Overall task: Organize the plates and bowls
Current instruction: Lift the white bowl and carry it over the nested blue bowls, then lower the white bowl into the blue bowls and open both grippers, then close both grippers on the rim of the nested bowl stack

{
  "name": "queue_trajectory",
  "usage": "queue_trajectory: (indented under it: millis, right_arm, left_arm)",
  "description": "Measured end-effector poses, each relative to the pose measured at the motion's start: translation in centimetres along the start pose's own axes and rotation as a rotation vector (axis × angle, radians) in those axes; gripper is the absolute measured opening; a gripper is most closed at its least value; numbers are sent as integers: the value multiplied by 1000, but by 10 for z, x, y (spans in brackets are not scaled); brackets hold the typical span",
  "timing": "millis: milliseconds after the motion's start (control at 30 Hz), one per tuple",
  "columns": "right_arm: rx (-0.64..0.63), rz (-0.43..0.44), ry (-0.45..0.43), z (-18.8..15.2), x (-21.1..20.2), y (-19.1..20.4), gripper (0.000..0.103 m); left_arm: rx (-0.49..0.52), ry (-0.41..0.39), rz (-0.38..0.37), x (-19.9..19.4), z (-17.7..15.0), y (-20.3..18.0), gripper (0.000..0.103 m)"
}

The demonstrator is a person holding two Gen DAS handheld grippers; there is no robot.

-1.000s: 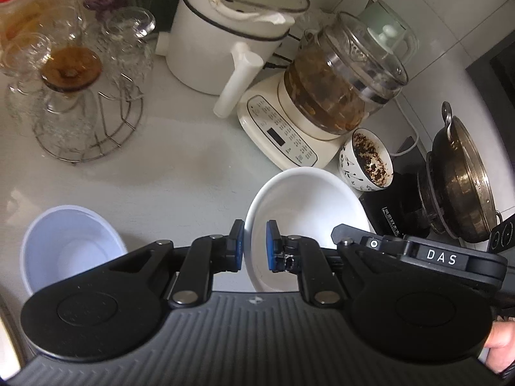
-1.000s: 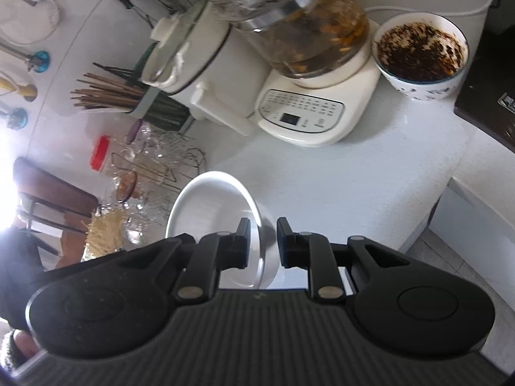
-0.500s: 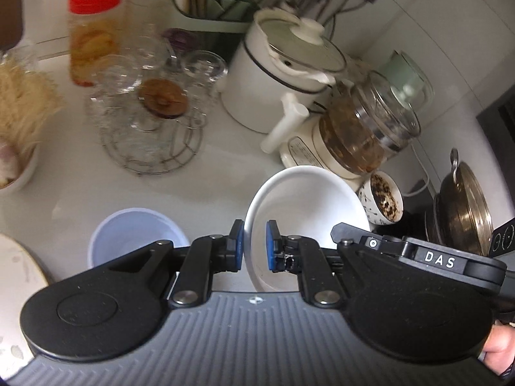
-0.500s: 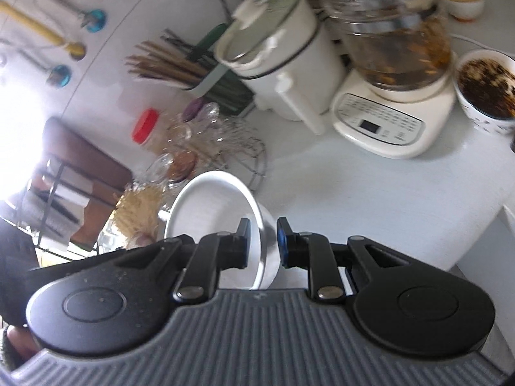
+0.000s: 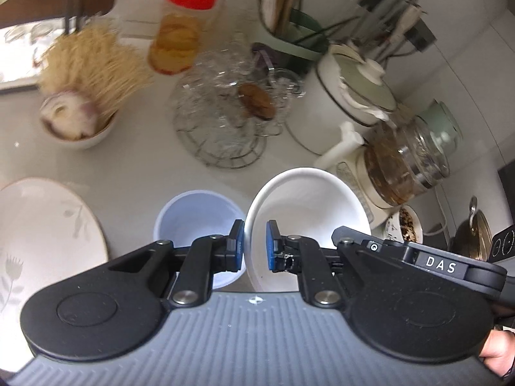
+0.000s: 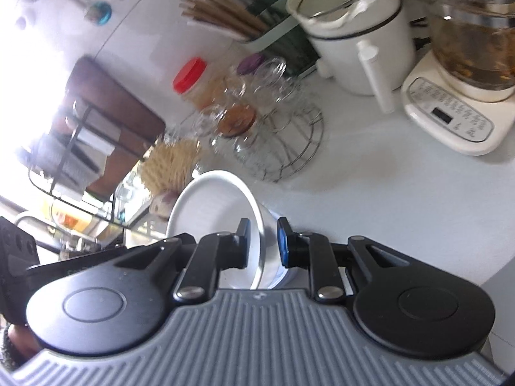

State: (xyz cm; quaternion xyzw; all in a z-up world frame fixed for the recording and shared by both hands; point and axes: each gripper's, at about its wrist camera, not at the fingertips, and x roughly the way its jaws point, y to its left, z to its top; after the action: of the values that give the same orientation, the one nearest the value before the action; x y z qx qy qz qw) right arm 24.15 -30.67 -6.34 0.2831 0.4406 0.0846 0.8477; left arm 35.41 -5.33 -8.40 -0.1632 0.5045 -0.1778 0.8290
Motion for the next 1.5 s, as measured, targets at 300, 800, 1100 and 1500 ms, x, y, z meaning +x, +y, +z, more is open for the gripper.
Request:
queue_trajectory:
  millis: [300,800,1100,1500]
  right_arm:
    - [-83,-39,84,6,41,9,22]
    - [-244,-69,172,3,98,16,22]
    - [-223,-57,206,11,108,13,27]
    - [-149,-42,233,25,120,-4,53]
  left_arm:
    - [-103,3,59,22,-6,31,15]
    - [-187,8,139,58,-12,65,15]
    - [-217,28,156,60,-15,74,16]
    - [-239,27,176,54,-20,80,46]
